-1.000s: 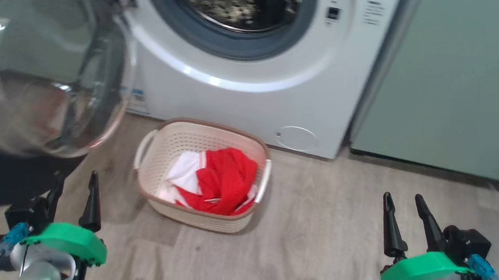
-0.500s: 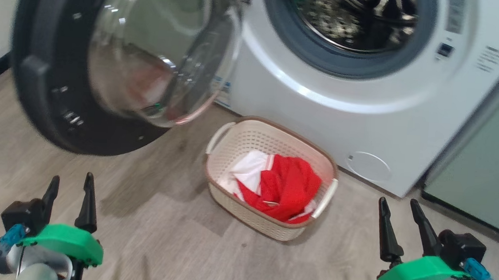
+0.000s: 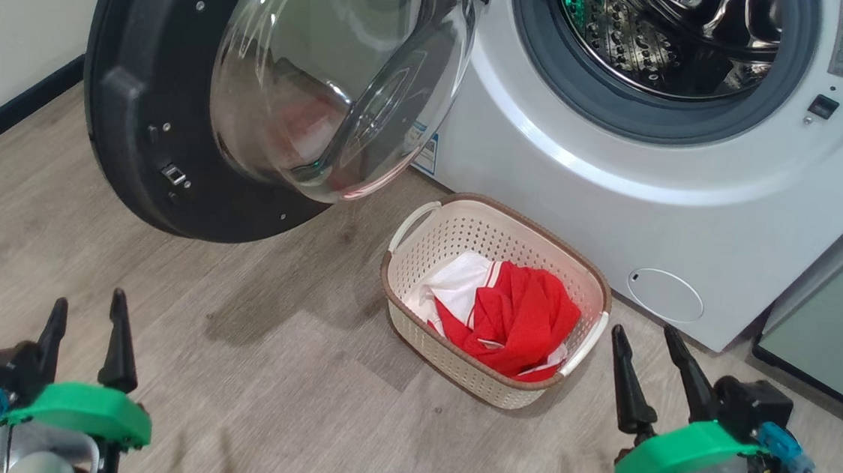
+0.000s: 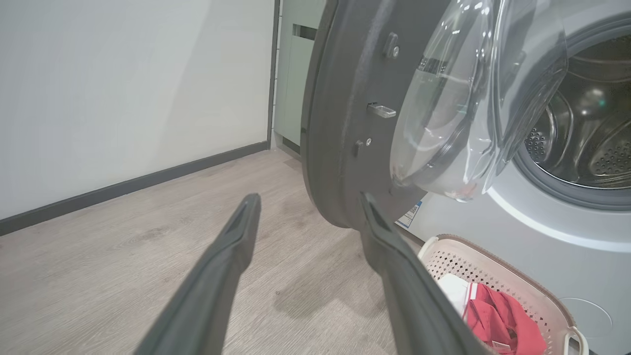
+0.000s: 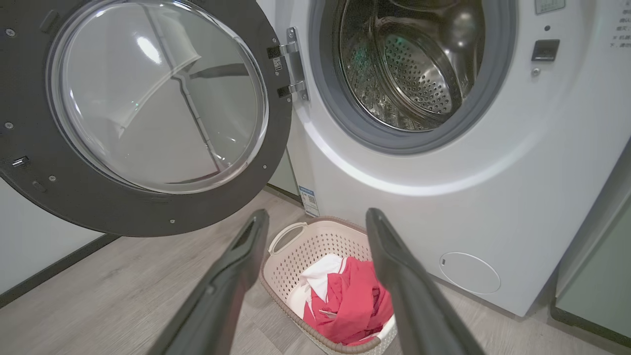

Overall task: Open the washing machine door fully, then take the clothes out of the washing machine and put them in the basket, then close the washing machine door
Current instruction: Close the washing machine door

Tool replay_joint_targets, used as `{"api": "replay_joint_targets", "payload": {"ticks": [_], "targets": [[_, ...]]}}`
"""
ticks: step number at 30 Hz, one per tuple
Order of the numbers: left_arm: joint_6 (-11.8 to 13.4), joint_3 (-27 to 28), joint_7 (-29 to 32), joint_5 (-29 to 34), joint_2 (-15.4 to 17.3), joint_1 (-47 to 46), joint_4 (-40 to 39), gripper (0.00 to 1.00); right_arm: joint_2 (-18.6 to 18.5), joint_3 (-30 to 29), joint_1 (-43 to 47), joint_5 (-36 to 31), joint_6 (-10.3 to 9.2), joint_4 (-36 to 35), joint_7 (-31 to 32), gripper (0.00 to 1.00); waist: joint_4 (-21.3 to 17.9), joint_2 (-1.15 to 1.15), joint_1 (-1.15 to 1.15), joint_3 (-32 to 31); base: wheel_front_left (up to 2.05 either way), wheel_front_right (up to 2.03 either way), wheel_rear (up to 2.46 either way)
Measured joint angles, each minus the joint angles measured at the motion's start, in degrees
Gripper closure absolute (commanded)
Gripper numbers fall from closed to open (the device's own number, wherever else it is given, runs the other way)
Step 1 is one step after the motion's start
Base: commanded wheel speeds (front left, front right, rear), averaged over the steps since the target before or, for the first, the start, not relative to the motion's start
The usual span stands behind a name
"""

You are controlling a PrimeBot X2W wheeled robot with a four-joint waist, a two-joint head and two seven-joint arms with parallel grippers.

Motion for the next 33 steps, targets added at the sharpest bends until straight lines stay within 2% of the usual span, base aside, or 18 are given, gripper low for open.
{"api": "replay_joint_targets", "payload": {"ticks": [3,4,5,6,7,10,15,18,22,28,33], "targets": [[0.00,0.87,0.00,-0.11,-0.32,0.60,-0.57,0.00,0.00,0.35,-0.57,0.36,0.00,0.24,0.00,0.00,-0.08,0.00,0.00,-0.09,0.00,0.00,0.00],[0.00,1.12,0.00,-0.40,-0.38,0.71,-0.70,0.03,0.00,0.51,-0.58,0.42,0.00,0.31,0.00,0.00,-0.13,0.00,0.00,-0.17,0.00,0.00,0.00],[0.00,1.38,0.00,-0.99,-0.47,0.77,-0.88,0.43,0.00,0.62,-0.57,0.43,0.00,0.46,0.00,0.00,-0.20,0.00,0.00,-0.27,0.00,0.00,0.00],[0.00,1.89,0.00,-1.82,-0.62,0.83,-1.34,0.91,0.00,0.69,-0.57,0.43,0.00,0.57,0.00,0.00,-0.25,0.00,0.00,-0.38,0.00,0.00,0.00],[0.00,2.59,0.00,-2.69,-0.67,0.85,-1.65,1.00,0.00,0.75,-0.57,0.52,0.00,0.59,0.00,0.00,-0.32,0.00,0.00,-0.49,0.00,0.00,0.00],[0.00,4.11,-0.01,-5.08,-0.48,0.85,-1.77,1.00,0.00,0.75,-0.56,0.57,0.00,0.59,0.00,0.00,-0.50,0.00,0.00,-0.79,0.00,0.00,0.00],[0.00,6.36,0.55,-17.51,3.00,0.21,-0.86,1.00,0.00,0.14,-0.39,0.57,0.00,0.58,0.00,0.00,-0.97,0.00,0.00,-1.41,0.00,0.00,0.00],[0.00,9.43,5.33,-27.26,6.23,-3.15,1.09,1.00,0.00,-0.44,-0.30,0.57,0.00,0.53,0.00,0.00,-1.18,0.00,0.00,-1.68,0.00,0.00,0.00],[0.20,15.63,13.27,-37.79,11.00,-11.78,7.73,1.00,0.01,-1.57,0.54,0.79,0.00,-0.29,0.00,0.00,-1.68,0.00,0.00,-2.15,0.00,0.00,0.00],[4.68,24.20,21.89,-48.51,19.52,-24.46,19.33,1.00,0.05,-2.01,1.90,1.16,0.00,-0.35,0.00,0.00,-3.62,0.00,0.00,-1.98,0.00,0.00,0.00],[7.98,27.74,28.28,-54.09,23.75,-31.99,26.49,1.00,0.07,-2.70,1.90,0.89,0.00,-0.37,0.00,0.00,-5.66,0.00,0.00,-1.19,0.00,0.00,0.00]]}}
